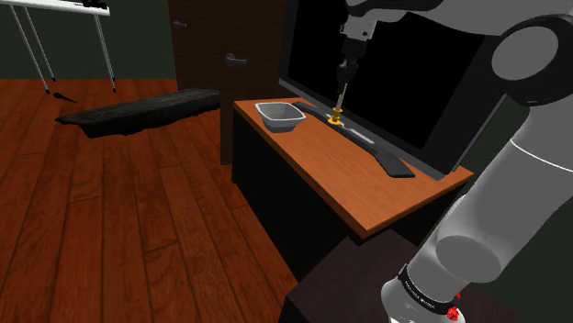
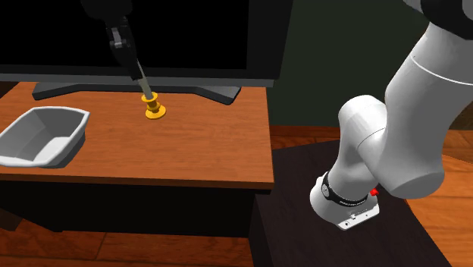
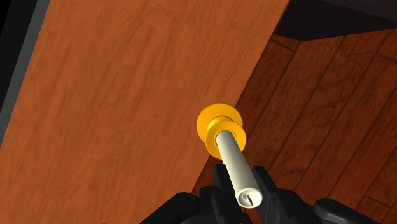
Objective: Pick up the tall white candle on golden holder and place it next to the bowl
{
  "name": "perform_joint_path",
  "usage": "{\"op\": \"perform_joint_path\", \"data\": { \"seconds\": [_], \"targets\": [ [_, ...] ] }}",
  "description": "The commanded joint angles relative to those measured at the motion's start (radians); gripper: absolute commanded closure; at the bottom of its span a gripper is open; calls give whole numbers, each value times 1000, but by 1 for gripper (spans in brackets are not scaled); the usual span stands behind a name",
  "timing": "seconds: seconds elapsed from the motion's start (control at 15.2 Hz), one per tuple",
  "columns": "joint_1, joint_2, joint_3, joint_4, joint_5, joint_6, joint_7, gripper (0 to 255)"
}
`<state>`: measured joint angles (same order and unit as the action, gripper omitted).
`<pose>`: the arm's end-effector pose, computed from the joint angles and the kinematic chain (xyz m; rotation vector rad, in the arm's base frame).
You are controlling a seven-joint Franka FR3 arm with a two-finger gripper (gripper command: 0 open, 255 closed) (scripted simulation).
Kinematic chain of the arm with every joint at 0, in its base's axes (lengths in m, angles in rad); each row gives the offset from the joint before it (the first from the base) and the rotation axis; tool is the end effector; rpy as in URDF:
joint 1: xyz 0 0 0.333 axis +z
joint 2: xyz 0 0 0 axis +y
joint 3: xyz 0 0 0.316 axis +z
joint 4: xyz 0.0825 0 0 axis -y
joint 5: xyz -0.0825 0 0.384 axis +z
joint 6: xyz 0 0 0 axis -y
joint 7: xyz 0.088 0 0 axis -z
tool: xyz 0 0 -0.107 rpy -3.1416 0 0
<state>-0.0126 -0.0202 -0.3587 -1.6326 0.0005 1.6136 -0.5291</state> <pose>0.5134 -0.2019 0.6094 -3.1250 -0.2471 -0.0051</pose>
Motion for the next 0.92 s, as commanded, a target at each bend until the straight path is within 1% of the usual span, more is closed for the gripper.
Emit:
{"op": "perform_joint_path", "data": {
  "seconds": [0.0, 0.2, 0.4, 0.53, 0.59, 0.66, 0.73, 0.86],
  "targets": [
    [2, 86, 1, 95, 31, -13, 3, 255],
    [-10, 227, 1, 273, 79, -59, -1, 255],
    [-40, 390, 7, 500, 133, -131, 0, 255],
    [-78, 528, 16, 714, 174, -210, 8, 255],
    [-110, 624, 26, 875, 200, -273, 17, 255],
    [-132, 683, 35, 977, 212, -316, 25, 255],
    [-118, 651, 33, 907, 203, -278, 22, 255],
    [-97, 610, 28, 807, 192, -220, 17, 255]
  ]
}}
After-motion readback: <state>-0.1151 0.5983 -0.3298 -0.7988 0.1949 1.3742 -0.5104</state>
